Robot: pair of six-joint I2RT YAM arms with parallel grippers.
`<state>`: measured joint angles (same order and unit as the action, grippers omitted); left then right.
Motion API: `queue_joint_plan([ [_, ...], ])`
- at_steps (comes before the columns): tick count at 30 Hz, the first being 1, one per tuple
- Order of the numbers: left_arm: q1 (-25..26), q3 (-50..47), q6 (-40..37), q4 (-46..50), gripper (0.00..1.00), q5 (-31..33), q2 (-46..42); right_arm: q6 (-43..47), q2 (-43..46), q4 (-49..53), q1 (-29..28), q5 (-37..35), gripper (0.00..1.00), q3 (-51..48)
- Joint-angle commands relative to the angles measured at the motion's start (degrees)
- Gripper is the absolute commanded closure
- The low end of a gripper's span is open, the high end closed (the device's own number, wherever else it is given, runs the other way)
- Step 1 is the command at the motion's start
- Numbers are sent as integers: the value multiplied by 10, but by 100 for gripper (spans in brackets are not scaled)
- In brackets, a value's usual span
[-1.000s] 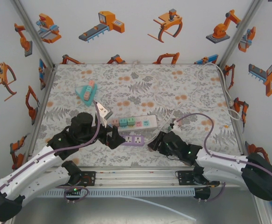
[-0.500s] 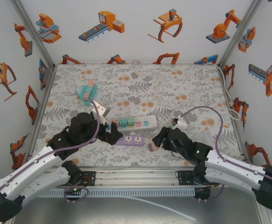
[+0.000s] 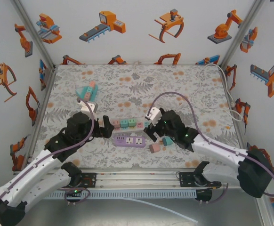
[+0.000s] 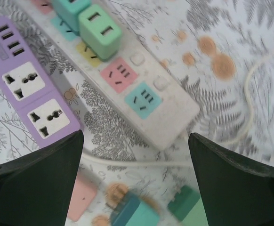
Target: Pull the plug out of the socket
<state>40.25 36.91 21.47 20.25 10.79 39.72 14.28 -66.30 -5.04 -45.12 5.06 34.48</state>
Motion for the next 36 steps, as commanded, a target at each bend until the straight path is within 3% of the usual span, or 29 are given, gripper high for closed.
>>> queue_joint_plan([
  [1, -36, -12, 38, 24, 3, 3, -5, 184, -47, -20, 32, 201, 18, 55],
  [6, -91, -15, 60, 27, 3, -13, 14, 236, -156, -2, 51, 307, 21, 145],
  [12, -184, -28, 107, -8, 0, -99, 71, 263, -276, 26, 51, 307, 36, 242],
  [16, -223, -37, 123, -43, 7, -144, 118, 274, -326, 31, 50, 338, 46, 272],
  [20, -232, -41, 136, -74, 14, -168, 162, 274, -349, 31, 49, 358, 52, 279],
  [26, -231, -19, 144, -78, 36, -215, 234, 277, -375, 67, 49, 364, 62, 294],
  [36, -231, 39, 130, -54, 43, -236, 344, 244, -372, 107, 41, 378, 74, 291],
])
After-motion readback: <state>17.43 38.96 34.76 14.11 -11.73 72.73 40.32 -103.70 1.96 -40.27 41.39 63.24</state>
